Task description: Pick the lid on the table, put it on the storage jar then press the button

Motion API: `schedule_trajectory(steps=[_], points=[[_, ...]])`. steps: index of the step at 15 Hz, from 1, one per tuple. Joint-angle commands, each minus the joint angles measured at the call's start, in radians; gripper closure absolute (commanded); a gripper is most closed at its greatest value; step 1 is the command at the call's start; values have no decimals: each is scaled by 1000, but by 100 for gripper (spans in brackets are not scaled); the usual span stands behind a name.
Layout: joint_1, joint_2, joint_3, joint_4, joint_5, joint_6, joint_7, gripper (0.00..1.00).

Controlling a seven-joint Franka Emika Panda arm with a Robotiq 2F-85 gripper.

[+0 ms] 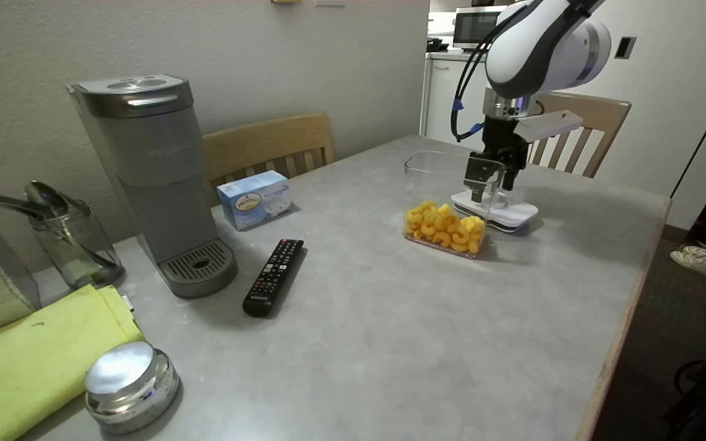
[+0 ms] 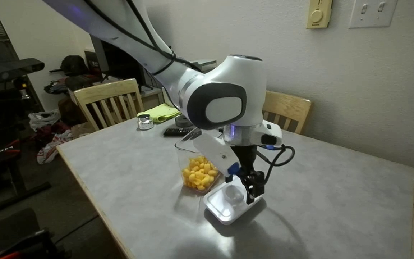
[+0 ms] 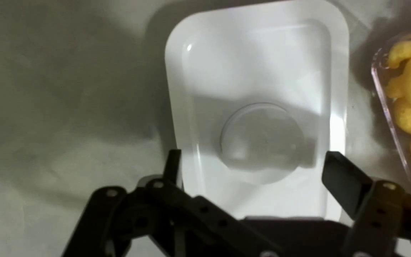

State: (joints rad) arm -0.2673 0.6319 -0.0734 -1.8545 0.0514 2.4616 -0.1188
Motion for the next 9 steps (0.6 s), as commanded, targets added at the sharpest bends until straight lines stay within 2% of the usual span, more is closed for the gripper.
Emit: schedule_trajectory(steps=[1,9], points=[[8,-90,-6,-90,16,10,5,0],[-14,-105,17,-150,58,36,-33,0]])
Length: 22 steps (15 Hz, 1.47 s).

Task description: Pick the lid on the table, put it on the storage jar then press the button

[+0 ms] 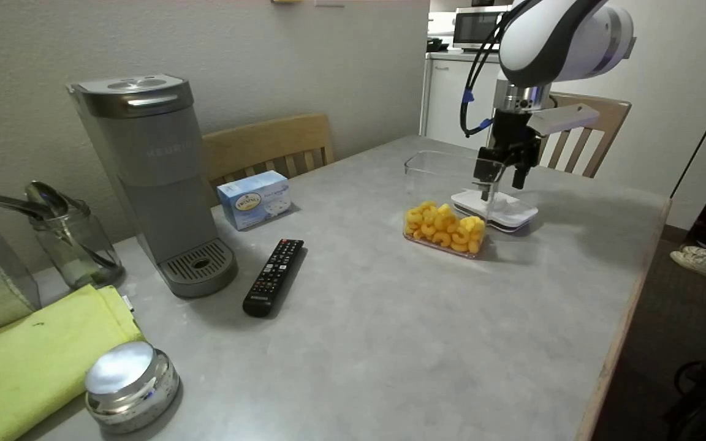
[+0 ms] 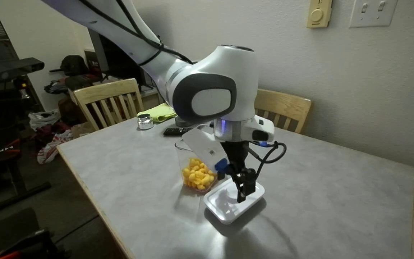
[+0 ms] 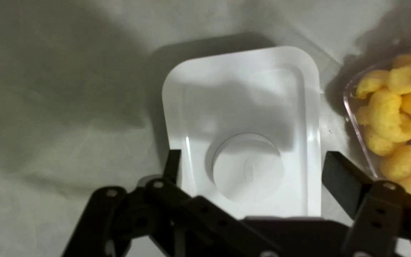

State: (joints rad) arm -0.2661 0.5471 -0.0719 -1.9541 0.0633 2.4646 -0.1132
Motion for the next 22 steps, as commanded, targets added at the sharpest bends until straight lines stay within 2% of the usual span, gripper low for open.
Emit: schedule_trajectory(steps=[1,4,11,22], points=[[-14,-18,16,-57,50,45,-43,0],[-20,-9,32,-60,69,83,-83,0],[0,8,19,-57,29,199,-90,0],[-17,24,-12,-76,25,234,-73,0]])
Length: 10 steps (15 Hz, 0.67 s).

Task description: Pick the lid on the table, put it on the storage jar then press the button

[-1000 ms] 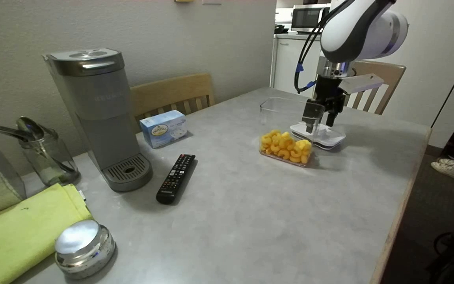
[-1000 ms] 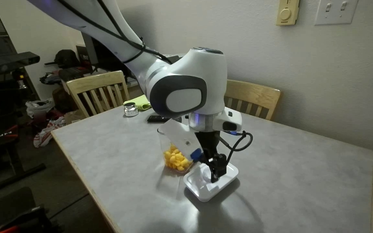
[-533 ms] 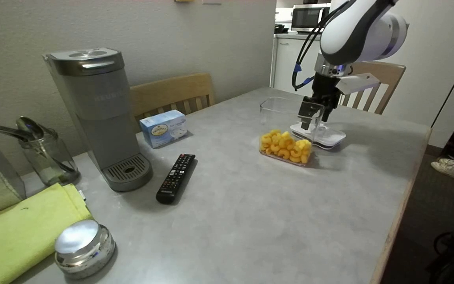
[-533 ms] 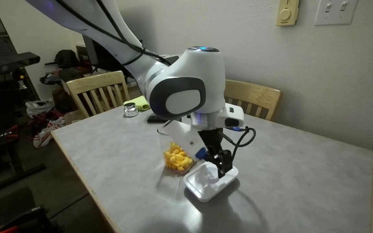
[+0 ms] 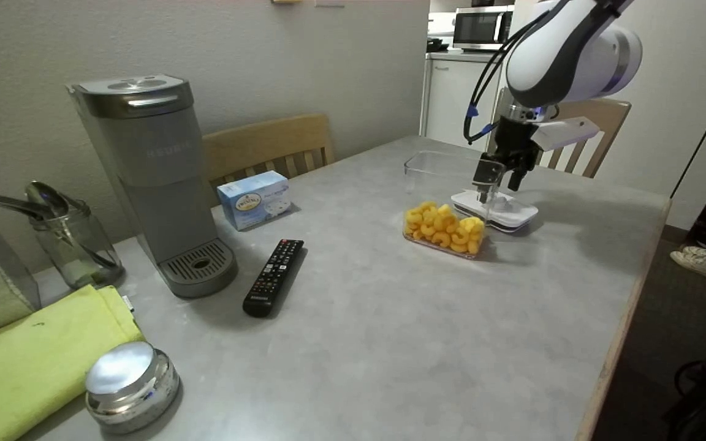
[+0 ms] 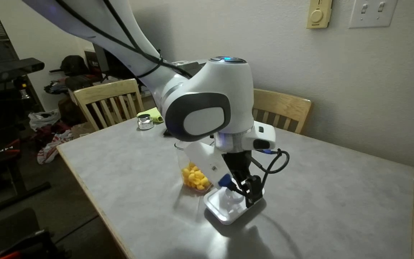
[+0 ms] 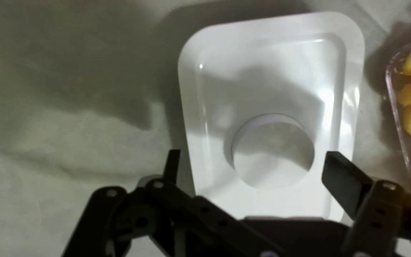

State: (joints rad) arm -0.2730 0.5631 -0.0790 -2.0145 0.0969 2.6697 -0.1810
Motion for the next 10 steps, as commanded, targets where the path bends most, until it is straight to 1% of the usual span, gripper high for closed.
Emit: schedule_trajectory(steps=[1,10], points=[[-11,9,-7,-16,-8,26,-5,0],[-4,-1,1,-16,-10,21,-12,0]])
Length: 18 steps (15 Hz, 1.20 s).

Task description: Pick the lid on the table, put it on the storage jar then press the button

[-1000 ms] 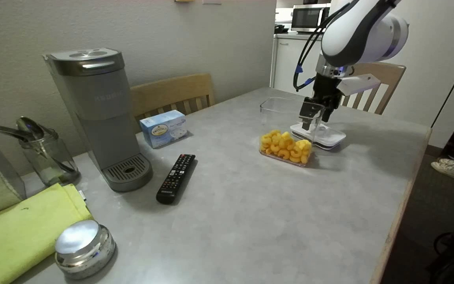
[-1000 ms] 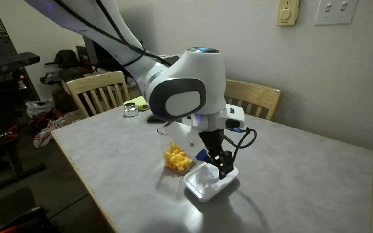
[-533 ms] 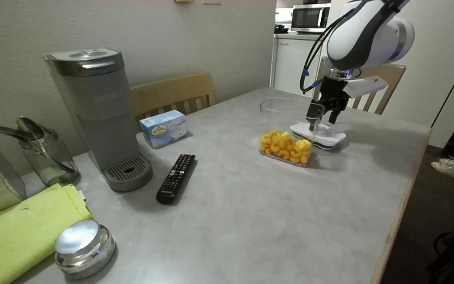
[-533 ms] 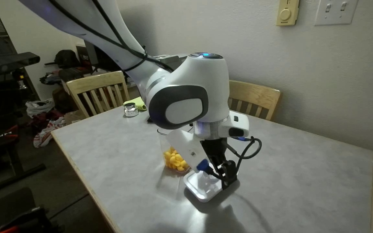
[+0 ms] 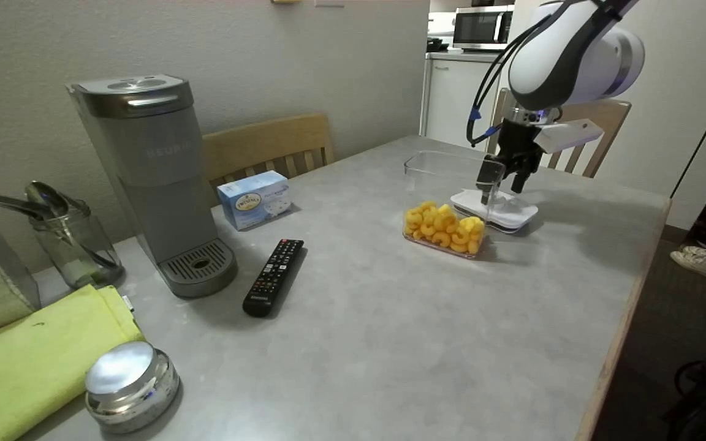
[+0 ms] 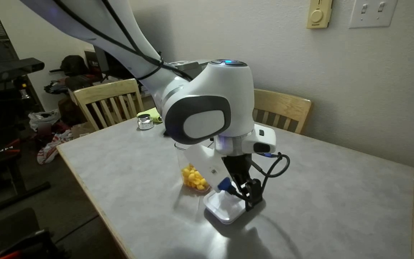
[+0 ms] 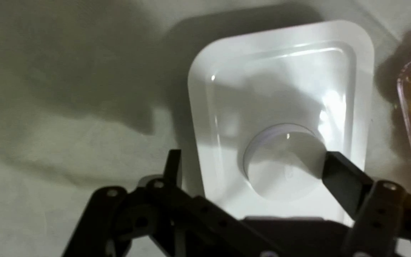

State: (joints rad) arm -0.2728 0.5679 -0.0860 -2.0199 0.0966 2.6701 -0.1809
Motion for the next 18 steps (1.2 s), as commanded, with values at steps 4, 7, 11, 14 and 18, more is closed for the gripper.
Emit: schedule_trajectory(steps=[4,7,11,14,18], points=[[4,-4,13,-6,-14,20,-11,0],[5,6,15,0,-14,16,-10,0],[3,16,15,6,-12,11,-9,3],[1,23,14,8,-11,9,-8,27],[-1,22,13,16,-10,9,-7,58]])
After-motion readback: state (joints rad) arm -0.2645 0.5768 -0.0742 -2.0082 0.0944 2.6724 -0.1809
